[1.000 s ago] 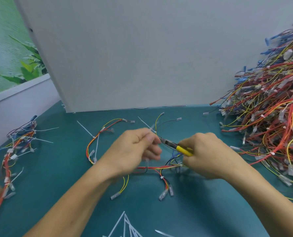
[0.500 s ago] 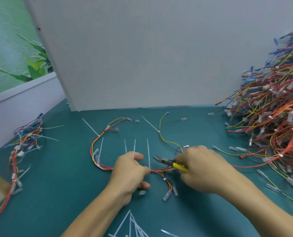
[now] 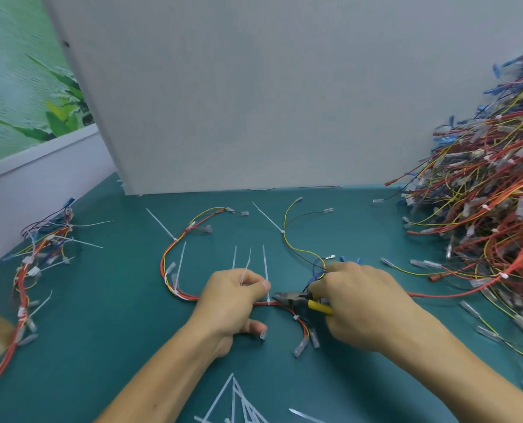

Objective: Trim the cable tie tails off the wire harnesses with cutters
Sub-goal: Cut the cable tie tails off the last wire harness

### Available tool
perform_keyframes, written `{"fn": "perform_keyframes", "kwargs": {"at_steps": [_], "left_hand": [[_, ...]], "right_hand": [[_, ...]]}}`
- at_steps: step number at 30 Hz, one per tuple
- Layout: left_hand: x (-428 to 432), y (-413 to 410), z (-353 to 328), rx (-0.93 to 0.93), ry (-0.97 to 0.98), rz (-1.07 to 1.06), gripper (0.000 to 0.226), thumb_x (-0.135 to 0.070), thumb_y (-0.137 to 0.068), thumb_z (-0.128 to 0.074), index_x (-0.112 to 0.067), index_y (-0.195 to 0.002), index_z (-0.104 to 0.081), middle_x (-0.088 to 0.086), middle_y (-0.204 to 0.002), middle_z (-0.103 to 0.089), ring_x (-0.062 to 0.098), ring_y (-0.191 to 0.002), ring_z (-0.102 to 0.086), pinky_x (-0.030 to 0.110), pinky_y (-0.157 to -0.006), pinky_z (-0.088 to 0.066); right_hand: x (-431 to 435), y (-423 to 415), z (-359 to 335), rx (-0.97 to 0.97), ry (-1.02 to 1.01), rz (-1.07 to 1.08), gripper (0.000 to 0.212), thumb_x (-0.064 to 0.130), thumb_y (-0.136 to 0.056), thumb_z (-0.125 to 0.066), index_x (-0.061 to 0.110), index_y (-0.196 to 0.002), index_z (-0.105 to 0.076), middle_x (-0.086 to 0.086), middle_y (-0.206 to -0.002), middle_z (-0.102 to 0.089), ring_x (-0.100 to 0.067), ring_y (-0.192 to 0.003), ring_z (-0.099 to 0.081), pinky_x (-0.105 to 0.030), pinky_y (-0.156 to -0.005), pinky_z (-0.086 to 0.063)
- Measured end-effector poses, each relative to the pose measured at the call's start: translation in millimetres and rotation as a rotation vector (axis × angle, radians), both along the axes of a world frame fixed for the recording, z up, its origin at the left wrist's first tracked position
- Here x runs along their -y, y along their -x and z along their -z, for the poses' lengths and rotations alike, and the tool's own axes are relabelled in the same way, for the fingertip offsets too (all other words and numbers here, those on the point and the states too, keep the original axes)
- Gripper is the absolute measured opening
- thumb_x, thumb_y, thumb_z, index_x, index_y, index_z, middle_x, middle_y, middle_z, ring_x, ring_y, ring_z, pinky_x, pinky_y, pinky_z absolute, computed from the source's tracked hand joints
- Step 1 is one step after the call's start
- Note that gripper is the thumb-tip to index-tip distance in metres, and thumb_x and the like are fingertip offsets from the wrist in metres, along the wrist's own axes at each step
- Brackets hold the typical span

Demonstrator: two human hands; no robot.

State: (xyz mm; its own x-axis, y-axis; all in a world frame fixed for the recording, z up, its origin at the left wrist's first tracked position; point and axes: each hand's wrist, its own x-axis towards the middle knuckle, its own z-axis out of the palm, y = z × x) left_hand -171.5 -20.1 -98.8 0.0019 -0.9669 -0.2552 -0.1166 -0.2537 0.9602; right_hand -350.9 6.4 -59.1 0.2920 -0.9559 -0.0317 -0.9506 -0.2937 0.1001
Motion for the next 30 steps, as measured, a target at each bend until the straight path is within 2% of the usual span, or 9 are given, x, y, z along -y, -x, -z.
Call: {"fn": "perform_keyframes", "kwargs": {"at_steps": [6,10,12,16,19,25,30], "left_hand": [[-1.7,0.1,-0.6,-0.009,0.023,0.008,0.016,-0.009,-0.088,-0.065,-0.005,-0.072,-0.063,0.001,-0.065,-0.038,0.011,-0.028,-0.035,0.035,-0.046,-0.054],[-2.2,-0.9,-0.6,-0.02,0.024,0.019,0.016,-0.008,-0.088,-0.064,-0.005,-0.072,-0.063,0.0,-0.065,-0.037,0.011,-0.028,-0.035,0.035,-0.046,-0.054],[-2.6,-0.8,-1.0,-0.025,0.023,0.021,0.016,-0.008,-0.088,-0.064,-0.005,-0.073,-0.063,0.0,-0.065,-0.036,0.011,-0.027,-0.035,0.035,-0.046,-0.054],[-2.9,-0.6,-1.6,-0.032,0.021,0.02,0.017,-0.008,-0.088,-0.064,-0.005,-0.072,-0.062,0.001,-0.066,-0.035,0.011,-0.027,-0.035,0.036,-0.047,-0.055],[-3.4,-0.5,-1.9,-0.039,0.022,0.022,0.017,-0.008,-0.088,-0.064,-0.005,-0.071,-0.062,0.0,-0.065,-0.036,0.01,-0.028,-0.035,0.036,-0.047,-0.055],[-3.4,0.7,-2.5,-0.04,0.026,0.024,0.018,-0.007,-0.088,-0.064,-0.005,-0.071,-0.062,0.0,-0.063,-0.036,0.009,-0.028,-0.035,0.034,-0.045,-0.054],[-3.0,0.0,-2.1,-0.04,0.023,0.024,0.016,-0.007,-0.088,-0.064,-0.004,-0.073,-0.063,0.0,-0.063,-0.036,0.009,-0.028,-0.035,0.033,-0.044,-0.053]], "right_hand": [[3.4,3.2,-5.5,0.023,-0.025,-0.046,0.017,0.018,-0.081,-0.048,0.024,-0.092,-0.06,0.003,-0.095,-0.037,-0.027,-0.077,-0.045,-0.029,-0.06,-0.034],[10.8,2.0,-10.6,0.015,-0.043,-0.065,0.019,0.018,-0.079,-0.049,0.025,-0.091,-0.062,0.002,-0.098,-0.04,-0.028,-0.075,-0.049,-0.029,-0.055,-0.031],[14.4,1.3,-12.3,0.011,-0.06,-0.079,0.02,0.018,-0.079,-0.05,0.025,-0.092,-0.063,0.002,-0.099,-0.041,-0.028,-0.077,-0.051,-0.029,-0.057,-0.033],[16.9,4.6,-16.3,0.013,-0.104,-0.108,0.012,0.017,-0.077,-0.051,0.026,-0.082,-0.057,0.004,-0.094,-0.04,-0.027,-0.079,-0.051,-0.029,-0.057,-0.035],[16.4,7.5,-16.6,0.003,-0.12,-0.115,0.012,0.018,-0.077,-0.051,0.023,-0.084,-0.059,0.005,-0.094,-0.04,-0.027,-0.081,-0.053,-0.029,-0.058,-0.035],[18.6,3.7,-15.4,-0.008,-0.107,-0.144,0.009,0.018,-0.077,-0.051,0.027,-0.076,-0.051,0.005,-0.092,-0.04,-0.026,-0.077,-0.049,-0.027,-0.048,-0.026],[19.9,3.0,-12.8,-0.011,-0.094,-0.181,0.012,0.015,-0.078,-0.05,0.026,-0.075,-0.05,0.005,-0.088,-0.04,-0.027,-0.076,-0.049,-0.028,-0.05,-0.028]]}}
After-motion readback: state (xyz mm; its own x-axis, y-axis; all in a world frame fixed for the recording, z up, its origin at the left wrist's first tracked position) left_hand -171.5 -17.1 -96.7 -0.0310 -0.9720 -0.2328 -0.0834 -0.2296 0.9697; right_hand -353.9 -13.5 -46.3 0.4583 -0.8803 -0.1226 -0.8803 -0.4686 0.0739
